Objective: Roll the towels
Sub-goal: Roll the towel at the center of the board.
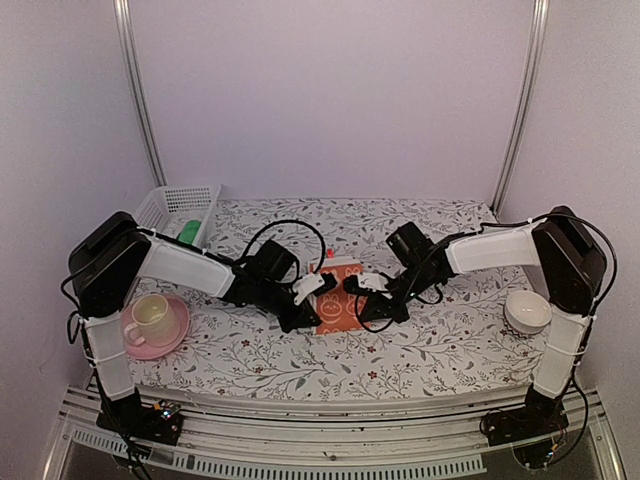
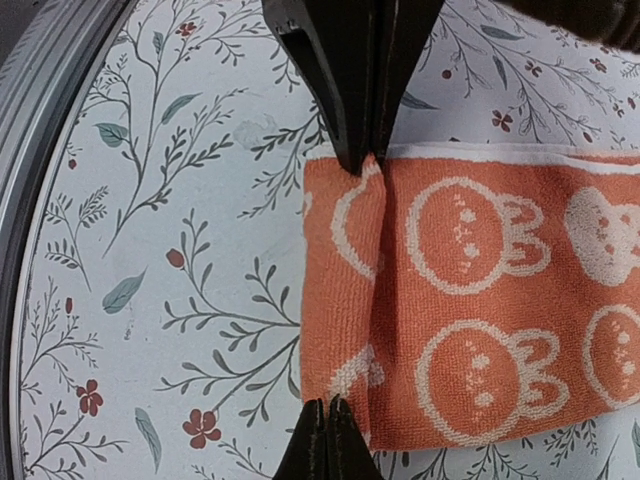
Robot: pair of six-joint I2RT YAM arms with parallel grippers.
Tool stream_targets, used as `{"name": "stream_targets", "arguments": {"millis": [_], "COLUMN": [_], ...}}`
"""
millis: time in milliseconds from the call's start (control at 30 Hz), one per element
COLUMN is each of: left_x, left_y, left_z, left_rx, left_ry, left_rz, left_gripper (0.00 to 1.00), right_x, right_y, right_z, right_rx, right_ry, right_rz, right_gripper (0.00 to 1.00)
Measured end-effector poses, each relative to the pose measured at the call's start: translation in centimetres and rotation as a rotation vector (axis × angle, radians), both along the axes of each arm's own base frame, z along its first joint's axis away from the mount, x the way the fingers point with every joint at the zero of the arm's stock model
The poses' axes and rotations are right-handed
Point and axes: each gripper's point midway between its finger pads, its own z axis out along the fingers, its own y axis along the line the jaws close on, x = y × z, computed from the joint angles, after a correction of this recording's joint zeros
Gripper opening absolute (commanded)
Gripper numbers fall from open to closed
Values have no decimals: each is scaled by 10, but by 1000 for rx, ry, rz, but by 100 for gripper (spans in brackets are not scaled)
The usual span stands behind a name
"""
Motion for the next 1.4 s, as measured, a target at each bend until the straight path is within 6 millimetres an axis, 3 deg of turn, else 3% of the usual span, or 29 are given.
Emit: {"name": "stream_targets", "arguments": {"millis": [333, 467, 533, 567, 667, 800, 933, 1133, 1267, 1400], "left_x": [5, 9, 13, 15, 17, 11, -9, -39, -39, -35], "left_y": [3, 5, 7, 9, 17, 30, 33, 26, 15, 7], "left_z": [-1, -2, -2, -1, 4, 23, 38, 27, 26, 13], "left_rx": [16, 28, 40, 46, 75, 79, 82, 154, 205, 282], "left_ry": [-15, -29, -43, -51, -103, -227, -415, -625, -731, -788], "left_rz": [27, 46, 67, 79, 105, 104, 22, -150, -210, -255], "left_gripper": [2, 27, 51, 58, 67, 68, 64, 53, 50, 45], "right_x": [19, 23, 24, 26, 31, 33, 34, 36, 37, 36], "right_y": [-4, -4, -4, -3, 1, 2, 3, 7, 9, 9], "right_z": [-26, -29, -29, -30, -30, -30, -31, -32, -33, -33], "right_rx": [-85, -96, -101, -102, -102, -107, -116, -123, -122, -122], "right_ry": [-16, -19, -19, -18, -19, -10, 2, 44, 73, 85], "right_rz": [-78, -94, -99, -100, -105, -109, -109, -100, -96, -93], "right_gripper": [2, 3, 2, 2, 2, 3, 3, 3, 3, 3]}}
